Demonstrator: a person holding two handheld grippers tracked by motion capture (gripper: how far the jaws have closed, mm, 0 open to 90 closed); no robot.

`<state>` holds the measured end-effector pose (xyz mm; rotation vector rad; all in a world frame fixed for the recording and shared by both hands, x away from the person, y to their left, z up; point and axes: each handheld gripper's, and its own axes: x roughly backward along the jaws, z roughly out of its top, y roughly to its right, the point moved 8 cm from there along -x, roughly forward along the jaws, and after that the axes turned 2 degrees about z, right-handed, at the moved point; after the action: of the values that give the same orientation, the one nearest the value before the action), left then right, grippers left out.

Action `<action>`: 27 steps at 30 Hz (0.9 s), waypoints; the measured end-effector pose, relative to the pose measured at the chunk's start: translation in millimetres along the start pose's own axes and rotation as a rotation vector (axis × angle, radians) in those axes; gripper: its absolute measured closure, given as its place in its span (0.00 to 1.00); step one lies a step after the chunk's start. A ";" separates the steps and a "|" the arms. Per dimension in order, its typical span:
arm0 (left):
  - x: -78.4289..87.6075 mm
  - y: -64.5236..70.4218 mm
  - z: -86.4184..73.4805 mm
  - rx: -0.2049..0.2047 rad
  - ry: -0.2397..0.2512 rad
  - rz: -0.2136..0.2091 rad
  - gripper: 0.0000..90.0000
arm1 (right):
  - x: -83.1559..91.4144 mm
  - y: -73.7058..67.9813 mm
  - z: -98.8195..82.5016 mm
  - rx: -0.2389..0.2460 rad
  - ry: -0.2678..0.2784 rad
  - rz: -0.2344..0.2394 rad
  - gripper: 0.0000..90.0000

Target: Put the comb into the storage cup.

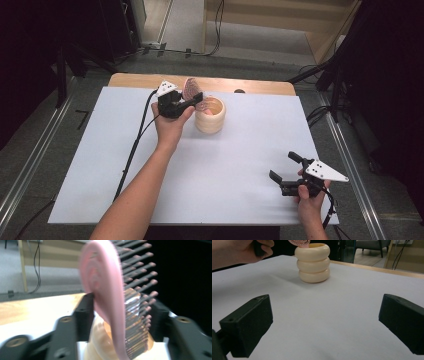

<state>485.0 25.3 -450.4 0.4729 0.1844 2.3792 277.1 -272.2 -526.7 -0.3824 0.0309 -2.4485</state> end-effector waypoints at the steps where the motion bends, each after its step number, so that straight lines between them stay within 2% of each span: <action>1: 0.3 -0.8 -1.1 0.005 -0.012 -0.002 0.44 | -0.1 -0.1 0.0 0.000 0.000 0.001 0.00; 4: 2.0 -1.8 -2.9 -0.017 -0.031 0.017 0.25 | -0.3 -0.3 -0.1 0.001 0.000 0.002 0.00; 8: 5.8 -0.3 -2.9 -0.006 -0.027 -0.020 0.10 | 0.0 0.1 0.0 0.001 0.000 0.000 0.00; 10: 8.2 1.7 -4.6 -0.008 -0.036 -0.061 0.03 | 0.1 0.3 -0.1 0.000 0.000 0.001 0.00; 14: 13.5 4.2 -5.9 -0.038 -0.031 -0.070 0.00 | 0.3 0.6 0.0 -0.001 0.001 0.001 0.00; 15: 14.9 3.8 -5.6 -0.039 -0.027 -0.060 0.00 | 0.4 0.7 -0.1 -0.001 0.000 0.001 0.00; 18: 19.3 3.7 -5.1 -0.037 -0.020 -0.070 0.00 | 0.2 0.7 -0.1 -0.002 0.000 0.001 0.00; 27: 33.9 2.5 -9.3 -0.070 -0.022 -0.073 0.00 | -0.4 0.7 -0.4 -0.002 -0.001 -0.001 0.00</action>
<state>456.4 45.8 -448.6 0.4514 0.1067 2.2997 277.7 -272.6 -527.3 -0.3849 0.0332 -2.4496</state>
